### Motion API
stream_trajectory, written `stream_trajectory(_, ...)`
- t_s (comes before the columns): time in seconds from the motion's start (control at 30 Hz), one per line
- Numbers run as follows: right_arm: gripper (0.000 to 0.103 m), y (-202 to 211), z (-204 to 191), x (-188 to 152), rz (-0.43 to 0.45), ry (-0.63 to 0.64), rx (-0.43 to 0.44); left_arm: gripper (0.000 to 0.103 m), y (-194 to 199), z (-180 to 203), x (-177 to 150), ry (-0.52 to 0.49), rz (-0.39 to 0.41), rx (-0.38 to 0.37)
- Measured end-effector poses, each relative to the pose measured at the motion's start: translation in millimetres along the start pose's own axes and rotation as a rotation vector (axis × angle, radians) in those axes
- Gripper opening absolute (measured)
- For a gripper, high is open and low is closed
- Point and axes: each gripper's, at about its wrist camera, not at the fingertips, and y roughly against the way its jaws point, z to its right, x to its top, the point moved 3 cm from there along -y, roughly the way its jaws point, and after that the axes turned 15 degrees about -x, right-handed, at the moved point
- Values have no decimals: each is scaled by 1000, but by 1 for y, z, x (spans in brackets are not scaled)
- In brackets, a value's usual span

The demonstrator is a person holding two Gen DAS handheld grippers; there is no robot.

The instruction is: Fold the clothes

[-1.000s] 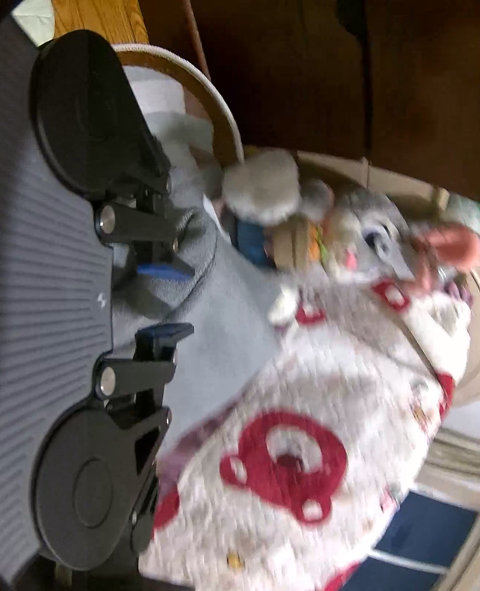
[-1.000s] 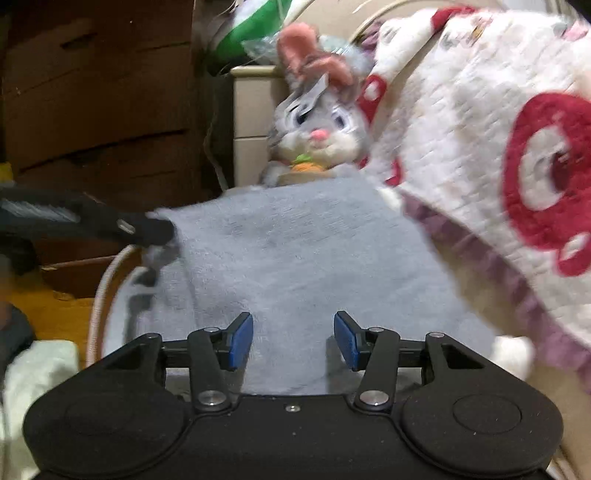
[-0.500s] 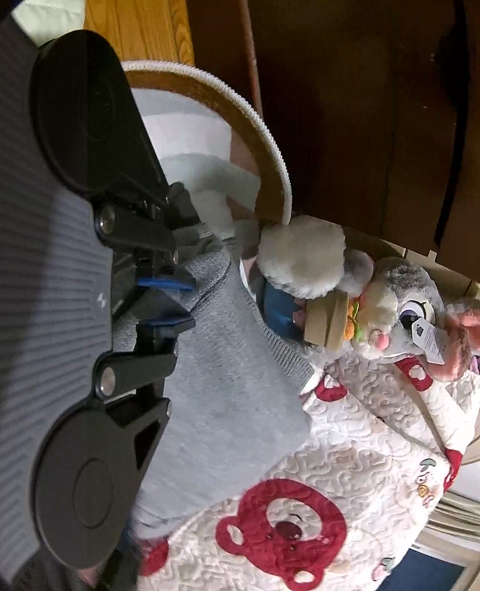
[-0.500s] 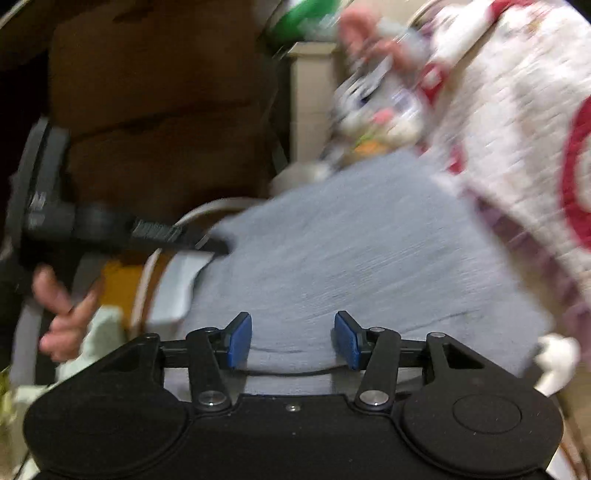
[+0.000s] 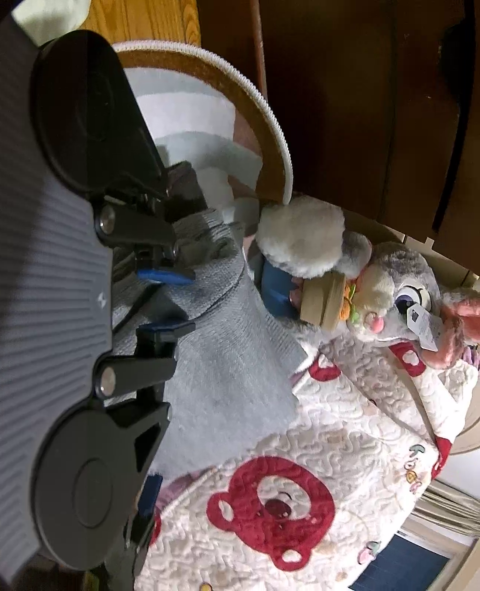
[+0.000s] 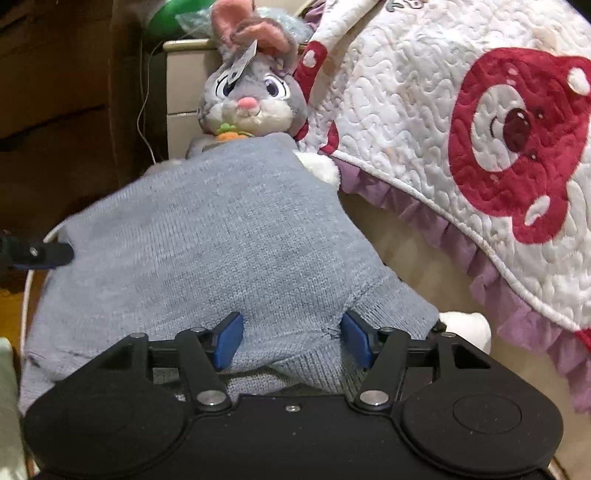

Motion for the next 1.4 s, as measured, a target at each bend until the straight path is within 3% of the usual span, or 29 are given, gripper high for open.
stream_trajectory(0.07, 67, 7, -3, -1, -9, -34, -17, 34, 0, 0, 0, 0, -3, -1)
stream_trajectory(0.17, 70, 27, -28, -5, 34, -42, 36, 34, -1, 0, -1, 5, -9, -3)
stream_trajectory(0.27, 68, 49, -68, -21, 31, 35, 142, 35, 0, 0, -2, 13, -15, -2)
stream_trajectory(0.37, 67, 70, -90, -39, 40, 97, 117, 43, 3, 4, -4, -21, -48, 48)
stream_trajectory(0.4, 69, 77, -94, -45, 31, 102, 148, 50, 4, 6, -5, -45, -62, 78)
stream_trajectory(0.43, 68, 83, -95, -50, -1, 88, 236, 54, 4, 9, -6, -68, -76, 108)
stream_trajectory(0.5, 68, 92, -97, -65, -50, 93, 311, 55, 6, 13, -8, -79, -88, 122)
stream_trajectory(0.6, 68, 91, -90, -89, -97, 100, 275, 60, 11, 19, -14, -67, -106, 135)
stream_trajectory(0.73, 68, 82, -57, -110, -178, 6, 218, 66, 20, 32, -37, -89, -163, 198)
stream_trajectory(0.87, 68, 88, -23, -114, -171, -42, 148, 68, 27, 45, -69, -62, -237, 204)
stream_trajectory(0.97, 68, 93, -4, -117, -176, -138, 106, 68, 27, 60, -98, -118, -321, 256)
stream_trajectory(1.17, 69, 113, 18, -129, -132, -274, 76, 75, 31, 91, -124, -172, -390, 212)
stream_trajectory(1.3, 69, 128, 31, -142, -126, -297, 51, 78, 31, 122, -133, -237, -412, 189)
stream_trajectory(1.4, 69, 142, 44, -150, -122, -296, 29, 87, 36, 148, -138, -250, -403, 158)
